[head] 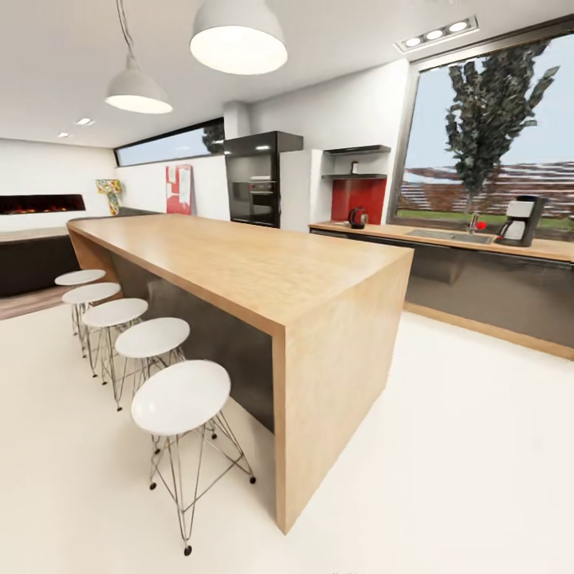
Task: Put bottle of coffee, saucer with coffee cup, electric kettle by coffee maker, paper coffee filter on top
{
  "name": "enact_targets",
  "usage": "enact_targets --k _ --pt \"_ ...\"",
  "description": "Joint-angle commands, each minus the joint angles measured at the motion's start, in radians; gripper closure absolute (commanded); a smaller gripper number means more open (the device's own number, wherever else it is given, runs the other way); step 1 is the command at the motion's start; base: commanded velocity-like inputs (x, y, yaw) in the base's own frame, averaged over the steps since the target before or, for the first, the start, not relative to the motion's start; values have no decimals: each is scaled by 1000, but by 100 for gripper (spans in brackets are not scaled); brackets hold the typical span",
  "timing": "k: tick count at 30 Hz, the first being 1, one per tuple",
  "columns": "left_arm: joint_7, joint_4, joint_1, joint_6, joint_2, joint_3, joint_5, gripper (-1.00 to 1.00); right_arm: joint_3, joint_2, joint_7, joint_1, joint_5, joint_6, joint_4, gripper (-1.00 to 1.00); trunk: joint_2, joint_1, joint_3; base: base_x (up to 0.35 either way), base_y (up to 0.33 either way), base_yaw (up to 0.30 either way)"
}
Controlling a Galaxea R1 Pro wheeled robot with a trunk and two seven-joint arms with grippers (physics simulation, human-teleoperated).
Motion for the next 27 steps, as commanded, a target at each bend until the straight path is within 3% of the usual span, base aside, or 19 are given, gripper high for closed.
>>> enact_targets --k 1,15,27 --pt "0 -1 1 -1 0 1 0 -100 0 0 -1 -1 -1 -1 0 -100 0 0 -1 0 0 -256" --pt "0 -1 1 -2 0 1 -1 -100 0 0 -1 -1 0 -3 0 -100 0 0 -1 0 -5 -238" --pt "0 -1 1 -2 -2 1 -1 -100 0 0 -1 0 1 -3 0 -100 0 0 -1 0 -199 -89"
